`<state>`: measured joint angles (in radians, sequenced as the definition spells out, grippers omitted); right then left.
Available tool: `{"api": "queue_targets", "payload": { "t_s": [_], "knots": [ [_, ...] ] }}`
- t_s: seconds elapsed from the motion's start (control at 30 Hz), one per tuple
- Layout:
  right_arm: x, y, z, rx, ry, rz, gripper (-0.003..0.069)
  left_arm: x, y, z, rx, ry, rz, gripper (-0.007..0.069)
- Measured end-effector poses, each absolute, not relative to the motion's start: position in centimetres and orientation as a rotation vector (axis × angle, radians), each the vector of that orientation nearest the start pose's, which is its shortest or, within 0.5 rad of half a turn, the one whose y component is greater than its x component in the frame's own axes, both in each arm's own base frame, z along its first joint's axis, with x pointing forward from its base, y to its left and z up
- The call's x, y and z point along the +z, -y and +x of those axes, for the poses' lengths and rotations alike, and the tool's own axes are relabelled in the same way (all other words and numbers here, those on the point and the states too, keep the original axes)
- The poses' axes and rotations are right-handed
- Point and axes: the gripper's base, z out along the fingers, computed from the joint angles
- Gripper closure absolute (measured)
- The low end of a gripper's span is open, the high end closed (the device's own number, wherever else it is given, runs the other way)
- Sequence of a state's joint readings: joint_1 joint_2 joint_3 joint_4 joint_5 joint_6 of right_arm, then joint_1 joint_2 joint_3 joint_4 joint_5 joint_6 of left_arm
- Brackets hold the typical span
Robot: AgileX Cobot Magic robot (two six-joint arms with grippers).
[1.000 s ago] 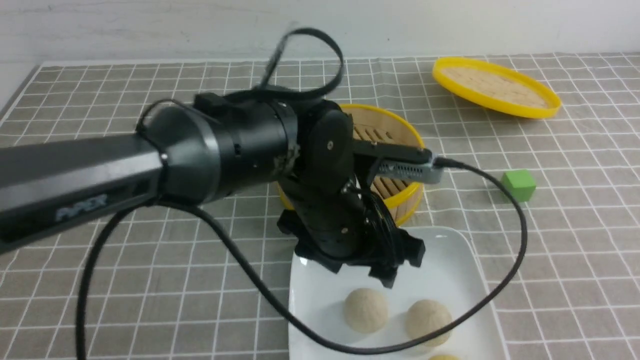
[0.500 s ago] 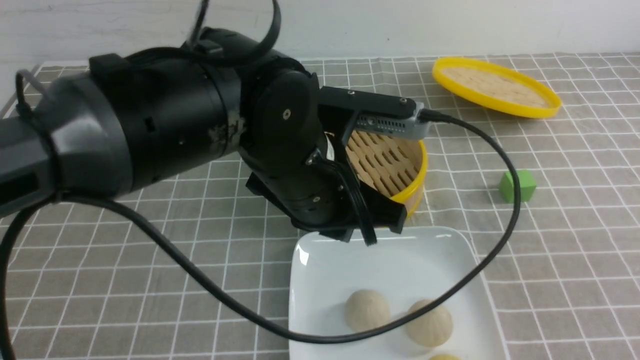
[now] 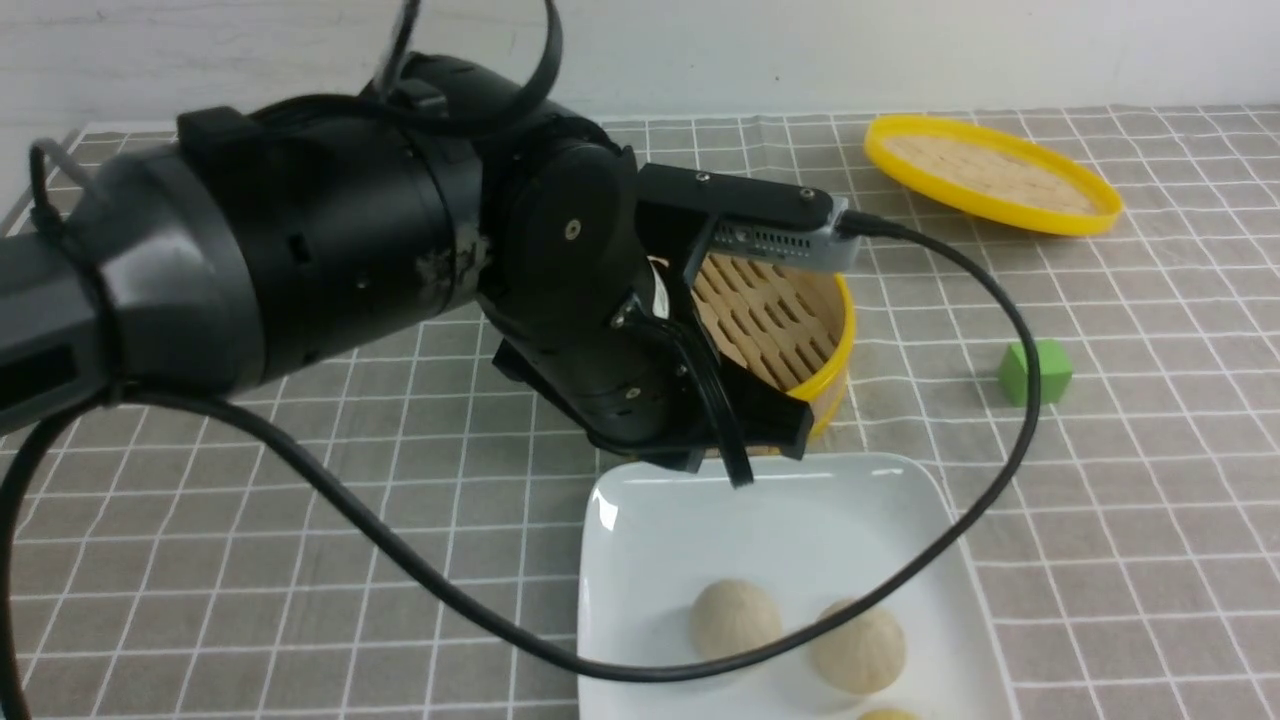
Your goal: Put the steamed buns into the plate on the grey tablecloth.
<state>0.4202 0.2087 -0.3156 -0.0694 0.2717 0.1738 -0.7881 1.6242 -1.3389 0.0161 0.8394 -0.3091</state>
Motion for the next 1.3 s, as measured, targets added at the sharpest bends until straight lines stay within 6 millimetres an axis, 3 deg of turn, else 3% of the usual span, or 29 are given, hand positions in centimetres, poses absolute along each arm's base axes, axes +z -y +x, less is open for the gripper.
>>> {"api": "queue_targets", "payload": {
  "t_s": [0.27, 0.4, 0.43, 0.6, 0.67, 0.77, 0.83, 0.87, 0.97, 1.03, 1.1, 1.3],
  "knots": [
    [26.6, -2.3, 5.7, 0.378, -1.653, -0.239, 0.0647, 29.7, 24.8, 24.8, -0.365, -2.564, 0.639, 0.0622],
    [23.0, -1.5, 5.8, 0.269, -1.706, -0.130, 0.0644, 29.7, 24.8, 24.9, -0.360, -2.562, 0.641, 0.0621],
    [23.0, -1.4, 5.8, 0.263, -1.703, -0.123, 0.0643, 29.7, 24.8, 24.9, -0.360, -2.561, 0.641, 0.0621],
    [19.5, -0.4, 5.6, 0.137, -1.746, 0.013, 0.0634, 30.2, 24.5, 24.9, -0.330, -2.534, 0.656, 0.0615],
    [18.3, -0.1, 5.6, 0.100, -1.767, 0.056, 0.0629, 31.2, 24.0, 24.6, -0.330, -2.500, 0.656, 0.0613],
    [18.0, -0.1, 5.5, 0.089, -1.780, 0.067, 0.0627, 32.5, 23.3, 24.1, -0.328, -2.458, 0.655, 0.0613],
    [17.7, 0.0, 5.4, 0.086, -1.805, 0.071, 0.0624, 34.9, 21.9, 23.1, -0.323, -2.388, 0.649, 0.0610],
    [17.7, 0.0, 5.4, 0.085, -1.807, 0.071, 0.0624, 35.1, 21.8, 23.0, -0.322, -2.384, 0.649, 0.0610],
    [17.6, 0.0, 5.4, 0.084, -1.824, 0.073, 0.0620, 38.3, 19.5, 21.0, -0.328, -2.307, 0.627, 0.0608],
    [17.5, 0.0, 5.4, 0.083, -1.830, 0.074, 0.0617, 39.2, 18.8, 20.4, -0.332, -2.290, 0.620, 0.0607],
    [17.4, 0.0, 5.3, 0.082, -1.842, 0.075, 0.0614, 41.1, 16.9, 18.7, -0.333, -2.247, 0.600, 0.0606],
    [17.4, 0.0, 5.3, 0.081, -1.844, 0.075, 0.0606, 43.8, 12.1, 14.7, -0.280, -2.240, 0.550, 0.0606]
  ]
}}
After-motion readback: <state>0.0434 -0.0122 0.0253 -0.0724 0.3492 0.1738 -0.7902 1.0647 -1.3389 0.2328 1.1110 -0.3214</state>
